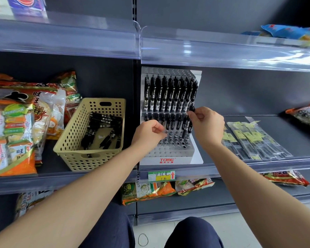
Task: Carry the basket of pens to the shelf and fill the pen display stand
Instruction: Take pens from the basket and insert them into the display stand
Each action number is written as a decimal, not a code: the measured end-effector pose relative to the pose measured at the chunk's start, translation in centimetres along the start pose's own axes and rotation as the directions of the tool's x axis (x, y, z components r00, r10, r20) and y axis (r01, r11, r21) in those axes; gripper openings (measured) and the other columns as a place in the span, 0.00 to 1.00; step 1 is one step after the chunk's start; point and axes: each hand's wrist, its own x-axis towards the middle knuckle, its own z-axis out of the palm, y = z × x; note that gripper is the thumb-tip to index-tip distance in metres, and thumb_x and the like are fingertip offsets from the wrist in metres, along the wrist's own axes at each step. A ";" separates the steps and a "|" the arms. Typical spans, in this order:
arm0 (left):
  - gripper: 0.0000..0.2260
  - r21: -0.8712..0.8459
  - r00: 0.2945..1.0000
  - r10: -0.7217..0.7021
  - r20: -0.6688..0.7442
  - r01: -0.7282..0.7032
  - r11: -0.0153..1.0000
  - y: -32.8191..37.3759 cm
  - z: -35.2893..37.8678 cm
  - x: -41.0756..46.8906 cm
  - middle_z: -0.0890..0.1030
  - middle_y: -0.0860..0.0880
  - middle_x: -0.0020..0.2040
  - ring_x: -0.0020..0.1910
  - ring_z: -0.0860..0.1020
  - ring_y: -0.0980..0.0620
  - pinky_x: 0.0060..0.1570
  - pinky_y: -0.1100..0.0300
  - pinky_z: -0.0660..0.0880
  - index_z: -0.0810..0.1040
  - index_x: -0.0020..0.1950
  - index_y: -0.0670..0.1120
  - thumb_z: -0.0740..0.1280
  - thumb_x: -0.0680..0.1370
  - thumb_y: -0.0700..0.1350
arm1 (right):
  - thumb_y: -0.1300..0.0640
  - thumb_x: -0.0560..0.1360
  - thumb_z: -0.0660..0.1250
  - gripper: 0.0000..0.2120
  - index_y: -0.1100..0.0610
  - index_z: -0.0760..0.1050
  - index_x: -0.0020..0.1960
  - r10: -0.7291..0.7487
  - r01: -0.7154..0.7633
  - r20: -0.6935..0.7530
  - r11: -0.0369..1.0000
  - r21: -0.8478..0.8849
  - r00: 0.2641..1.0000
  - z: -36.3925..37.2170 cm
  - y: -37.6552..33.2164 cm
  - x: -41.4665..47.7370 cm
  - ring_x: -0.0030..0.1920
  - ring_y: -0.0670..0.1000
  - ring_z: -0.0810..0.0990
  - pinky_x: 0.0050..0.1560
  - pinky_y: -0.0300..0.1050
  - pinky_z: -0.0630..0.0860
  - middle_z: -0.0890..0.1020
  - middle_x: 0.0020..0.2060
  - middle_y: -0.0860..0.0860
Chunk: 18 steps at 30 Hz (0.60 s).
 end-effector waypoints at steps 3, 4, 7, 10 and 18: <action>0.06 0.009 1.000 0.000 0.004 0.000 1.000 -0.2 -0.1 0.0 0.77 0.56 0.40 0.40 0.75 0.59 0.43 0.64 0.73 0.78 0.43 0.51 0.73 0.73 0.42 | 0.51 0.76 0.67 0.12 0.60 0.82 0.48 -0.009 0.009 0.002 1.000 -0.019 1.000 0.2 -0.1 0.1 0.39 0.55 0.81 0.40 0.43 0.73 0.84 0.37 0.54; 0.05 0.009 1.000 0.001 0.004 -0.001 1.000 -0.3 -0.1 -0.1 0.77 0.56 0.40 0.40 0.75 0.59 0.42 0.64 0.73 0.78 0.44 0.50 0.73 0.73 0.42 | 0.51 0.76 0.67 0.12 0.60 0.82 0.47 -0.012 0.012 0.001 1.000 -0.024 1.000 0.2 -0.1 0.1 0.39 0.55 0.80 0.40 0.43 0.74 0.84 0.37 0.54; 0.05 0.012 1.000 -0.002 0.006 0.002 1.000 -0.6 -0.2 -0.1 0.77 0.56 0.41 0.40 0.75 0.60 0.39 0.67 0.70 0.78 0.44 0.50 0.73 0.73 0.42 | 0.51 0.76 0.67 0.12 0.60 0.82 0.46 -0.014 0.014 -0.004 0.999 -0.034 1.000 0.3 0.0 0.1 0.38 0.55 0.80 0.40 0.44 0.75 0.84 0.36 0.54; 0.05 0.016 1.000 -0.011 0.005 0.011 1.000 -0.8 -0.3 0.0 0.78 0.55 0.41 0.41 0.75 0.59 0.38 0.67 0.70 0.78 0.44 0.50 0.73 0.73 0.43 | 0.50 0.76 0.67 0.12 0.59 0.82 0.47 -0.007 0.007 -0.001 0.999 -0.041 1.000 0.4 -0.1 0.1 0.39 0.55 0.81 0.40 0.45 0.75 0.84 0.36 0.54; 0.05 0.025 1.000 -0.014 0.005 0.014 1.000 -0.8 -0.5 -0.1 0.78 0.55 0.42 0.41 0.75 0.59 0.38 0.66 0.70 0.79 0.45 0.50 0.73 0.73 0.43 | 0.50 0.76 0.66 0.13 0.60 0.81 0.45 -0.011 0.015 0.032 0.994 -0.109 0.999 0.5 -0.1 -0.1 0.38 0.55 0.81 0.39 0.44 0.76 0.84 0.36 0.54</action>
